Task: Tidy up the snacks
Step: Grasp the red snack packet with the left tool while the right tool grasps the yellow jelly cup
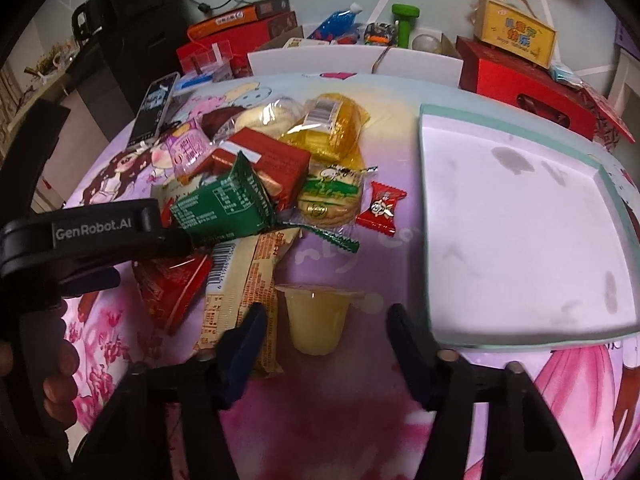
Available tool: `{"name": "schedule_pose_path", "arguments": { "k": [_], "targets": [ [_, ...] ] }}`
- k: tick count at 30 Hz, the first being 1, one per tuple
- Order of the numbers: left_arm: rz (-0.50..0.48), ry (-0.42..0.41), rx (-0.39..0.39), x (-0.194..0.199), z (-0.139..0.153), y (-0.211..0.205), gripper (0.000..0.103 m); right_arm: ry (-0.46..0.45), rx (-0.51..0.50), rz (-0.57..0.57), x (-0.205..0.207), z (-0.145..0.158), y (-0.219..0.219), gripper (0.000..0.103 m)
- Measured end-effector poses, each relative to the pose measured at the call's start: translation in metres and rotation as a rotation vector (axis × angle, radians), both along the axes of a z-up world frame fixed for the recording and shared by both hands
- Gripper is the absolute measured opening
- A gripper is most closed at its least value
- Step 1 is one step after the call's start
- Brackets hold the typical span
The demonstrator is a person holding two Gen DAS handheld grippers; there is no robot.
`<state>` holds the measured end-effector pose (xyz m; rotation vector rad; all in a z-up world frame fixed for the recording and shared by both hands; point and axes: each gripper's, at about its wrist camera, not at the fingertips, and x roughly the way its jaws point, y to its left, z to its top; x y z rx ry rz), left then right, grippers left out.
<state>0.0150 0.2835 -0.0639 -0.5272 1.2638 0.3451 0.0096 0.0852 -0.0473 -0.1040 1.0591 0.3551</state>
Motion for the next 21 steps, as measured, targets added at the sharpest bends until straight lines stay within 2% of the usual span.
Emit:
{"name": "schedule_pose_path", "arguments": {
  "k": [5,8,10,13,21],
  "targets": [
    [-0.001,0.013,0.004,0.002,-0.005,-0.001,0.091,0.034,-0.02,-0.002,0.007,-0.013,0.003,0.049],
    [-0.014,0.016,0.017,0.003,-0.005,-0.003,0.074,0.045,-0.024,0.008,0.008,-0.017,0.005,0.046],
    [-0.027,0.021,0.024,0.003,-0.006,-0.005,0.073,0.047,-0.024,0.017,0.008,-0.017,0.007,0.04],
    [-0.046,0.003,0.009,0.002,-0.003,-0.008,0.059,0.05,-0.02,0.022,0.008,-0.018,0.008,0.035],
    [-0.064,-0.019,0.013,0.007,0.0,-0.013,0.053,0.048,0.0,0.015,0.006,-0.013,0.006,0.034]
  ]
}}
